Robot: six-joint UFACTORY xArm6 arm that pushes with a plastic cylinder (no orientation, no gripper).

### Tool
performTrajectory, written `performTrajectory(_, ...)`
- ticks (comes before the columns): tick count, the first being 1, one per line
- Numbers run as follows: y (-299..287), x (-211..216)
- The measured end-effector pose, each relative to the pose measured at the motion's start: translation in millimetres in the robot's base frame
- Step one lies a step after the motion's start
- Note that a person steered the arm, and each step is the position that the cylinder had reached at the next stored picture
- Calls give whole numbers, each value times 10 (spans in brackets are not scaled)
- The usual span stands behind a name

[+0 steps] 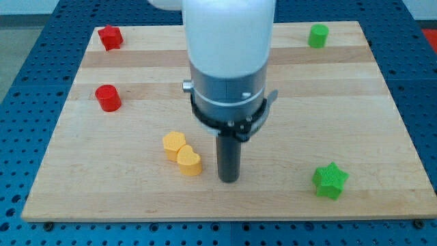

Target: Separate the yellow blocks

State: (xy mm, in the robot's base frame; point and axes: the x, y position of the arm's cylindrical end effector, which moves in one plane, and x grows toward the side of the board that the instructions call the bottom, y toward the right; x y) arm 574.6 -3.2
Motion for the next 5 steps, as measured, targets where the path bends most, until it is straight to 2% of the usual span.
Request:
performTrajectory(1, -457, 254)
performTrajectory(2, -1200, 189)
performTrajectory(3, -979, -160)
performTrajectory(4, -105, -417)
performTrajectory(5, 357, -501)
